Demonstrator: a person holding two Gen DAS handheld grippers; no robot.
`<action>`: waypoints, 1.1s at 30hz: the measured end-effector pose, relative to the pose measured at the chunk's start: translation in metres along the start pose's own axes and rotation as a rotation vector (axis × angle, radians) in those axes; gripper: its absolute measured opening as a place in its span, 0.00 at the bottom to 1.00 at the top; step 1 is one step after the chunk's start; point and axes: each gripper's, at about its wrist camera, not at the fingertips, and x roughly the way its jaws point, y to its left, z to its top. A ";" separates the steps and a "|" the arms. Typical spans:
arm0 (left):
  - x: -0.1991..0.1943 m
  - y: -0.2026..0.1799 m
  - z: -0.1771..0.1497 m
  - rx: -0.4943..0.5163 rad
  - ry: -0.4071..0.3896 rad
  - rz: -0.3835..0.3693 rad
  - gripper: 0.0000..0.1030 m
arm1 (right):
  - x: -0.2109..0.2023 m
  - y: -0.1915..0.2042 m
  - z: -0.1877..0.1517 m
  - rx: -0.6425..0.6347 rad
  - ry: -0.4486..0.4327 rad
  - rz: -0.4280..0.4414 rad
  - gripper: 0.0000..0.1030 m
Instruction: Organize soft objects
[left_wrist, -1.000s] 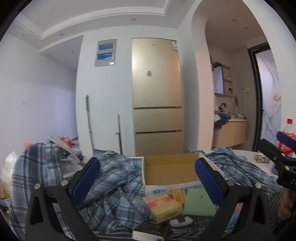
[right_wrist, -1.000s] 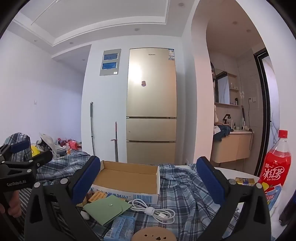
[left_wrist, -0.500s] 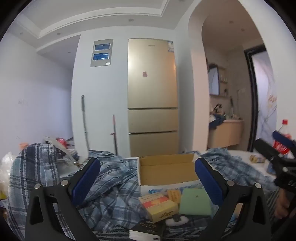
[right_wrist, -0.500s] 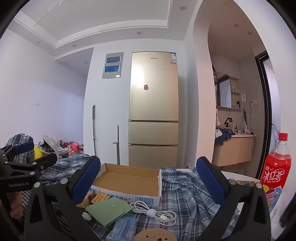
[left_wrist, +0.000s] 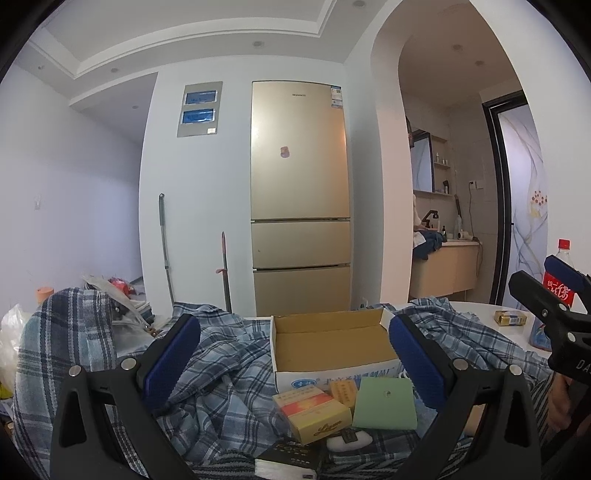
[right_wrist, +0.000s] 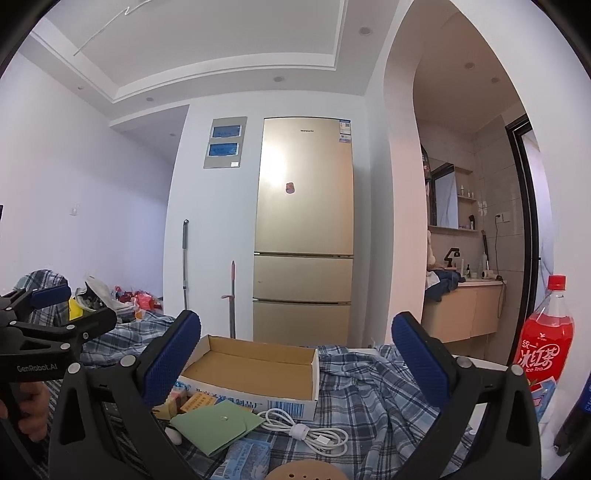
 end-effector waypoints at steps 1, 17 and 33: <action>0.001 0.001 0.000 -0.003 0.003 -0.002 1.00 | 0.000 0.000 0.000 0.000 0.003 0.003 1.00; 0.001 -0.006 0.001 0.024 0.007 0.010 1.00 | 0.004 0.006 0.001 -0.018 0.021 -0.013 1.00; 0.001 -0.003 0.001 0.016 0.005 0.000 1.00 | 0.002 0.002 0.003 -0.003 0.030 -0.007 1.00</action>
